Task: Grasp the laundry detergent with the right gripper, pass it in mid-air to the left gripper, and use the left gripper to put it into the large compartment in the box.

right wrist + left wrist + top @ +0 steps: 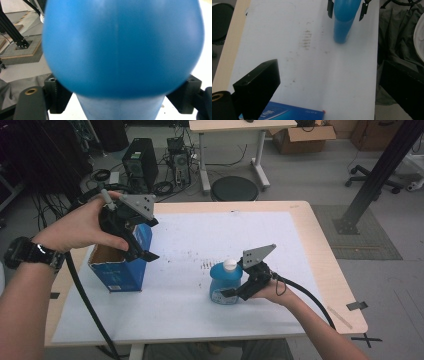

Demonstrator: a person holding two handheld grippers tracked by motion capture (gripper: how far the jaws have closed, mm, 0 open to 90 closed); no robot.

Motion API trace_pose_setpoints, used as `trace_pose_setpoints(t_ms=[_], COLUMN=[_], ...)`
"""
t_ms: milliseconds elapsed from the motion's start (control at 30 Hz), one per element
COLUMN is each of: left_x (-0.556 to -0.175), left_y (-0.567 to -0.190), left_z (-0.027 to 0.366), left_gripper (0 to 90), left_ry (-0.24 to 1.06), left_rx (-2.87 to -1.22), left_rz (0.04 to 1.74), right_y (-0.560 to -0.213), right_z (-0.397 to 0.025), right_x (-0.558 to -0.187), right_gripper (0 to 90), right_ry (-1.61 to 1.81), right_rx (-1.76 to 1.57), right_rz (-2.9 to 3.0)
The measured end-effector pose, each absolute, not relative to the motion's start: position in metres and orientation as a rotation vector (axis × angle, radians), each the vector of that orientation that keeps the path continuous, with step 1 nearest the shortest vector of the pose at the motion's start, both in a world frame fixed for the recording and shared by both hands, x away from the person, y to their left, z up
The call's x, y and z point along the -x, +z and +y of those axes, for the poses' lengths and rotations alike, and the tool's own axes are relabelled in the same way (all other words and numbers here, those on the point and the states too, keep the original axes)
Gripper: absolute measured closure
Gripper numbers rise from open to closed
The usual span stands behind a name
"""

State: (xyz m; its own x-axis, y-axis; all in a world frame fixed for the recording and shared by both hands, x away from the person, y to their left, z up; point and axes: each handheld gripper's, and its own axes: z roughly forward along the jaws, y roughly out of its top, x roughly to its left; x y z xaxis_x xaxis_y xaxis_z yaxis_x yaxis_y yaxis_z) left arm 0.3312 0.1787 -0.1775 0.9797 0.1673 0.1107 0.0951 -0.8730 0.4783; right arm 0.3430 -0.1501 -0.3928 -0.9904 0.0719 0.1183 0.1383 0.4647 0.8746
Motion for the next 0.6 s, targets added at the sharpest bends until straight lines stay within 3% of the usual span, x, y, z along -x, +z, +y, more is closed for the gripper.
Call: trace_pose_setpoints(t_ms=[600], left_x=[-0.3314], left_y=[-0.1782], left_z=[0.1783], left_gripper=[4.4], left_ry=[0.206], left_rx=[-2.64], left_rz=[0.181], right_y=[-0.3937], right_z=[-0.1494], right_x=[-0.3434], right_gripper=[33.6], right_ry=[-1.588], right_rx=[0.172], right_rz=[-2.642])
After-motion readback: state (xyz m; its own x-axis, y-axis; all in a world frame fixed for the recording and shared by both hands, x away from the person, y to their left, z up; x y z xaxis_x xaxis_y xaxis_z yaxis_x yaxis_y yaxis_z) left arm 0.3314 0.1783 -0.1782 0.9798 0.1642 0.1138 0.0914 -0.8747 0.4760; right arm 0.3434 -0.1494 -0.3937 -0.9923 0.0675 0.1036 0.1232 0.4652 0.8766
